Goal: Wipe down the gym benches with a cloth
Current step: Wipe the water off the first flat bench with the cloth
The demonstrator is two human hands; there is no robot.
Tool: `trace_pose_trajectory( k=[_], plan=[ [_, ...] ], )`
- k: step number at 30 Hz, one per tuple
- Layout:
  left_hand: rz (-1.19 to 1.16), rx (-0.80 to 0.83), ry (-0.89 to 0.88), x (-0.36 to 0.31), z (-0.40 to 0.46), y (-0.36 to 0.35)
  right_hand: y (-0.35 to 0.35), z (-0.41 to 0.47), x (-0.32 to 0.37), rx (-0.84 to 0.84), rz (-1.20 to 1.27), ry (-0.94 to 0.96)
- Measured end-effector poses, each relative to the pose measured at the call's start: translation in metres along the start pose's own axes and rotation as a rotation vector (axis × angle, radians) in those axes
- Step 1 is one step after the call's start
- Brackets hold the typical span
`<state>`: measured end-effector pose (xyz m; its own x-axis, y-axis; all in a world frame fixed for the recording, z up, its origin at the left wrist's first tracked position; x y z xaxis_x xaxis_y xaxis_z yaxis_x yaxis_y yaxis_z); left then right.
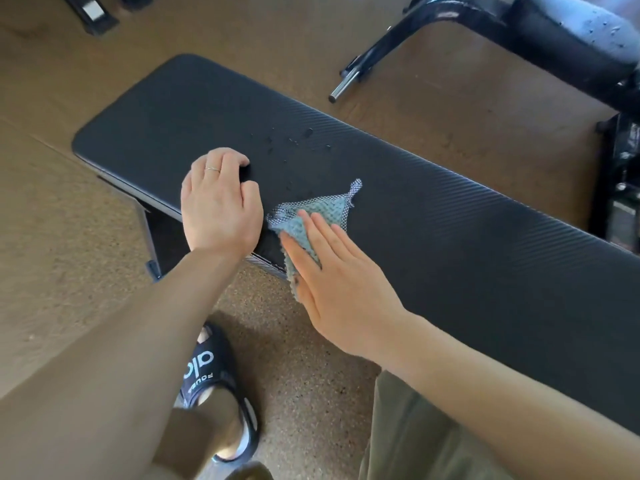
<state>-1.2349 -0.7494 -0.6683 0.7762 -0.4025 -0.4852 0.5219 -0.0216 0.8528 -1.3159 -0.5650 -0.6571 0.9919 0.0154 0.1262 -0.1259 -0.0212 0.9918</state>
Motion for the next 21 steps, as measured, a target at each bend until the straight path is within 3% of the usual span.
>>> trace_pose_trajectory(
  k=[5, 11, 13, 21],
  plan=[
    [-0.036, 0.006, -0.001, 0.001, 0.0, 0.003, 0.001, 0.059, -0.003, -0.039, 0.049, -0.037],
    [-0.033, 0.002, 0.026, 0.003, 0.002, -0.001, -0.005, -0.077, -0.013, 0.024, -0.164, 0.088],
    [-0.032, 0.0, 0.027, 0.003, 0.003, -0.003, -0.006, -0.084, -0.024, 0.035, -0.214, 0.119],
    [-0.168, 0.107, 0.054, 0.006, 0.016, 0.013, -0.002, 0.048, 0.015, -0.01, -0.207, 0.096]
  ],
)
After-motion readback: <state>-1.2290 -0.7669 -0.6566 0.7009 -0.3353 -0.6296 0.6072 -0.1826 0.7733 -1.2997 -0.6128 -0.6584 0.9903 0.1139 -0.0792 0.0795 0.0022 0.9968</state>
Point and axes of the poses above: each hand's wrist, its own z-axis towards the middle knuckle, its own y-axis out of the back of the hand, x = y × z, the point moved 1 cm from there along z, towards the middle knuckle, and after that the axes turned 9 degrees about y, right-handed, at the moved point
